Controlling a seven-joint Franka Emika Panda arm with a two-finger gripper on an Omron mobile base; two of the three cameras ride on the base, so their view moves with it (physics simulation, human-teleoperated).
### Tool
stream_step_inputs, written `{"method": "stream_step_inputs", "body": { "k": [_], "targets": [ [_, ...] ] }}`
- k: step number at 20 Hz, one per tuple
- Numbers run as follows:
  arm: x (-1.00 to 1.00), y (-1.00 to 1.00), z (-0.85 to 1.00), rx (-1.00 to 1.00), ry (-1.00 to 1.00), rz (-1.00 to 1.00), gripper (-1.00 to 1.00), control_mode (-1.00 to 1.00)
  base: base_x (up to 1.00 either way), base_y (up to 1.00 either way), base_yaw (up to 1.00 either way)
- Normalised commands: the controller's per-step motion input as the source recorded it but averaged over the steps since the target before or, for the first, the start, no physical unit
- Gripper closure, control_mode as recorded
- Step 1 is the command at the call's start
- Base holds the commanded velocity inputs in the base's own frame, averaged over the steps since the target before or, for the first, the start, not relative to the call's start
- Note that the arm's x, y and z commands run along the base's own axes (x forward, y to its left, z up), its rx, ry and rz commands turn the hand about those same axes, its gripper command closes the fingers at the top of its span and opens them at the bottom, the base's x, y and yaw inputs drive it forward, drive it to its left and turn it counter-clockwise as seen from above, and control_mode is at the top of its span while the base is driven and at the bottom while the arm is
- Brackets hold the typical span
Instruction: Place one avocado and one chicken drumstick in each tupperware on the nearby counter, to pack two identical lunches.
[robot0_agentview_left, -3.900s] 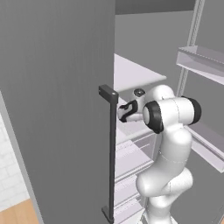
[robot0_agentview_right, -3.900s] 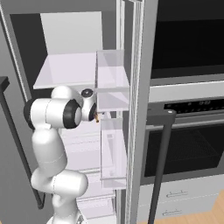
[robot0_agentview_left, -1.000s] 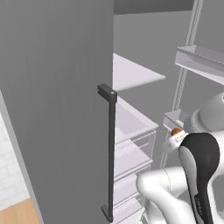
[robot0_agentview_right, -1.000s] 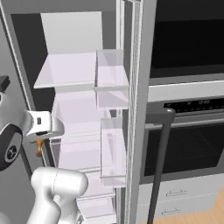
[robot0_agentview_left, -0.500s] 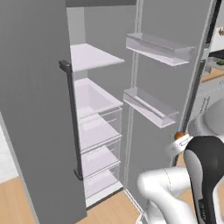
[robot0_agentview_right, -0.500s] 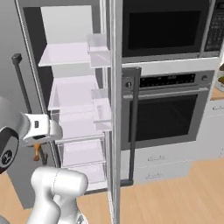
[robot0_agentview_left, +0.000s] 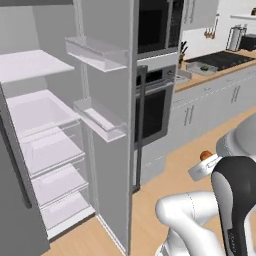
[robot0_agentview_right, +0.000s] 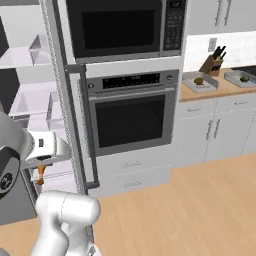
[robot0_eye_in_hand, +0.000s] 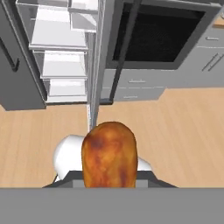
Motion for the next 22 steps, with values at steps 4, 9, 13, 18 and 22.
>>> {"method": "stream_step_inputs", "body": {
  "k": [4, 9, 13, 18, 22],
  "targets": [
    [0.00, 0.00, 0.00, 0.00, 0.00, 0.00, 1.00, 1.00, 0.67, -1.00, -0.05],
    [0.00, 0.00, 0.00, 0.00, 0.00, 0.00, 1.00, 1.00, 0.99, -1.00, 0.00],
    [0.00, 0.00, 0.00, 0.00, 0.00, 0.00, 1.00, 1.00, 0.97, -1.00, 0.01],
    [0.00, 0.00, 0.00, 0.00, 0.00, 0.00, 1.00, 1.00, 0.96, -0.93, 0.00],
    [0.00, 0.00, 0.00, 0.00, 0.00, 0.00, 1.00, 1.00, 1.00, -0.81, 0.03]
  ]
}}
